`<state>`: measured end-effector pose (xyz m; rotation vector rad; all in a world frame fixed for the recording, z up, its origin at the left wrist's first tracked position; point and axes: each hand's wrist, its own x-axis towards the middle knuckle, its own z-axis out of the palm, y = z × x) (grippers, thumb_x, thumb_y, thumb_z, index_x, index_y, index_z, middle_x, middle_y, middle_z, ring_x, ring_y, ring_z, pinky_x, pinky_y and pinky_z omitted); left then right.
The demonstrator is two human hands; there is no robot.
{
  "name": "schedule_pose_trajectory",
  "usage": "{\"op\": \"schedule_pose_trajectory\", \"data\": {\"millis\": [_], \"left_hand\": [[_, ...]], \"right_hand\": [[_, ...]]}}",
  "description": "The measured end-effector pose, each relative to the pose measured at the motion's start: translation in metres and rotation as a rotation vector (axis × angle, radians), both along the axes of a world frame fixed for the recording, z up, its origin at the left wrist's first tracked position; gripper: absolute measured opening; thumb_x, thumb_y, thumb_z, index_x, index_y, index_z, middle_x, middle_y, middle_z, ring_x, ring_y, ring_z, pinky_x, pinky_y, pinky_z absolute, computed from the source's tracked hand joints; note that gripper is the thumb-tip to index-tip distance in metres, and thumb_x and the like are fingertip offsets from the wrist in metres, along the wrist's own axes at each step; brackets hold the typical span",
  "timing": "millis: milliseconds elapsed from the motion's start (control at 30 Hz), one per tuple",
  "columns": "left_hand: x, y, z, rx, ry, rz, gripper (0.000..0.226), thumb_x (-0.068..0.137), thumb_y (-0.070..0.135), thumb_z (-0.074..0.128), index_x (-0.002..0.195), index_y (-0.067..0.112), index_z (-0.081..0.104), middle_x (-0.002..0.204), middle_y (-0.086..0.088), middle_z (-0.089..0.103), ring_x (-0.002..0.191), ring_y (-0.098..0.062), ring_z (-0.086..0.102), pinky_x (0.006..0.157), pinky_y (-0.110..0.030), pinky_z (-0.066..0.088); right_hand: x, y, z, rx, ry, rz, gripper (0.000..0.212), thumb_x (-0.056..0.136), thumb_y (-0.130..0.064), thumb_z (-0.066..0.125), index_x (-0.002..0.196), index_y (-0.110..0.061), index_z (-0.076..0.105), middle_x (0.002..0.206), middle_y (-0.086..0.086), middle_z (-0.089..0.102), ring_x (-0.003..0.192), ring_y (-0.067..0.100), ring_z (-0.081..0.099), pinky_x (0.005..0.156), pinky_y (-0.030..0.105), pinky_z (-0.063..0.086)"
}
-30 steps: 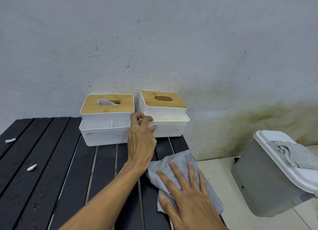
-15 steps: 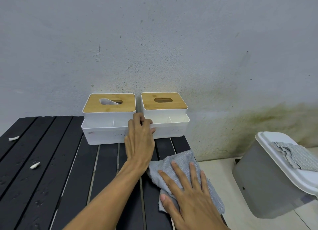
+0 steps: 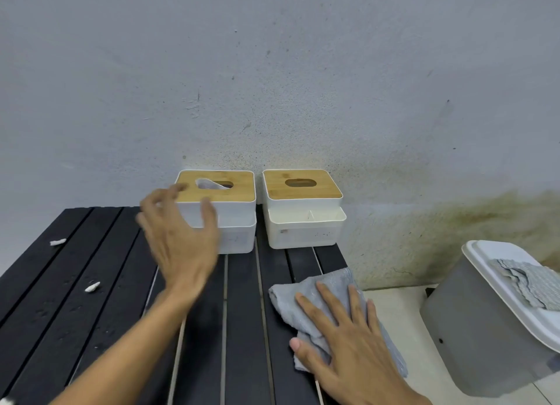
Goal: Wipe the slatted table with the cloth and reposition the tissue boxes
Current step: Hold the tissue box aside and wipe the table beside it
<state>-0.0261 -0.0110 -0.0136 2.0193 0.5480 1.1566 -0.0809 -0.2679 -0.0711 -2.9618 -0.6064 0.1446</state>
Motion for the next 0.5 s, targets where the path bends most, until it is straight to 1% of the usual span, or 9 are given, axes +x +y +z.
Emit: {"op": "schedule_pose_trajectory", "data": {"millis": [33,67,133,200,267,300,367,467,500], "left_hand": [[0.001,0.020,0.002,-0.109,0.123,0.034,0.047,0.089,0.038,0.057,0.129,0.015,0.053,0.130,-0.009,0.044,0.117,-0.027,0.041,0.089,-0.038,0.040],[0.003,0.038,0.003,-0.212,0.263,0.009,0.050,0.089,0.041,0.053,0.128,0.010,0.054,0.129,-0.012,0.048,0.118,-0.031,0.044,0.089,-0.039,0.042],[0.006,0.060,0.010,-0.383,0.511,-0.154,0.043,0.092,0.042,0.049,0.103,0.003,0.064,0.101,-0.016,0.065,0.093,-0.032,0.060,0.071,-0.034,0.047],[0.009,0.071,0.016,-0.464,0.626,-0.272,0.036,0.093,0.034,0.050,0.080,0.003,0.063,0.072,-0.019,0.069,0.060,-0.029,0.063,0.064,-0.032,0.051],[0.014,0.078,0.016,-0.450,0.645,-0.307,0.033,0.091,0.026,0.049,0.078,0.000,0.065,0.062,-0.020,0.070,0.054,-0.031,0.067,0.078,-0.039,0.058],[0.015,0.082,0.015,-0.438,0.649,-0.317,0.032,0.089,0.022,0.048,0.079,-0.002,0.066,0.060,-0.020,0.070,0.058,-0.033,0.070,0.082,-0.040,0.058],[0.015,0.085,0.015,-0.376,0.667,-0.325,0.030,0.089,0.017,0.045,0.076,-0.002,0.064,0.059,-0.018,0.071,0.067,-0.032,0.073,0.078,-0.034,0.056],[0.012,0.085,0.016,-0.258,0.680,-0.357,0.032,0.090,0.013,0.043,0.063,0.004,0.058,0.059,-0.017,0.071,0.074,-0.029,0.071,0.063,-0.027,0.046],[0.011,0.085,0.016,-0.228,0.670,-0.365,0.035,0.090,0.012,0.043,0.059,0.005,0.055,0.058,-0.016,0.071,0.074,-0.028,0.071,0.060,-0.028,0.045]], "right_hand": [[0.002,0.000,0.000,0.049,-0.018,0.003,0.071,0.077,-0.085,-0.003,0.145,-0.068,-0.005,0.160,-0.025,-0.020,0.150,0.029,-0.022,0.119,0.046,-0.018],[0.002,0.000,-0.002,0.060,-0.030,0.012,0.070,0.074,-0.083,-0.009,0.143,-0.068,-0.013,0.157,-0.026,-0.029,0.148,0.026,-0.031,0.119,0.045,-0.021],[0.003,0.002,-0.005,0.032,-0.035,0.041,0.063,0.078,-0.077,-0.016,0.141,-0.068,-0.017,0.158,-0.025,-0.028,0.149,0.028,-0.027,0.121,0.042,-0.016],[0.001,0.006,-0.005,-0.029,-0.017,0.057,0.056,0.095,-0.067,-0.005,0.150,-0.062,0.003,0.166,-0.018,-0.001,0.153,0.035,0.003,0.124,0.043,0.006],[-0.002,0.011,-0.005,-0.019,0.020,0.080,0.052,0.104,-0.055,0.012,0.153,-0.047,0.028,0.162,-0.009,0.030,0.143,0.038,0.035,0.118,0.042,0.025],[-0.003,0.014,-0.006,-0.020,0.022,0.107,0.051,0.105,-0.053,0.015,0.153,-0.044,0.030,0.160,-0.008,0.034,0.141,0.038,0.040,0.113,0.043,0.024],[-0.007,0.024,-0.006,0.000,0.021,0.173,0.052,0.103,-0.056,0.012,0.153,-0.050,0.024,0.163,-0.011,0.026,0.146,0.038,0.029,0.115,0.042,0.016],[-0.007,0.045,-0.006,0.101,0.011,0.231,0.058,0.089,-0.070,-0.007,0.146,-0.067,-0.001,0.161,-0.024,-0.018,0.150,0.027,-0.024,0.121,0.037,-0.017],[-0.006,0.053,-0.005,0.109,0.014,0.246,0.056,0.089,-0.071,-0.007,0.145,-0.068,-0.006,0.159,-0.025,-0.024,0.147,0.023,-0.032,0.120,0.037,-0.021]]}}
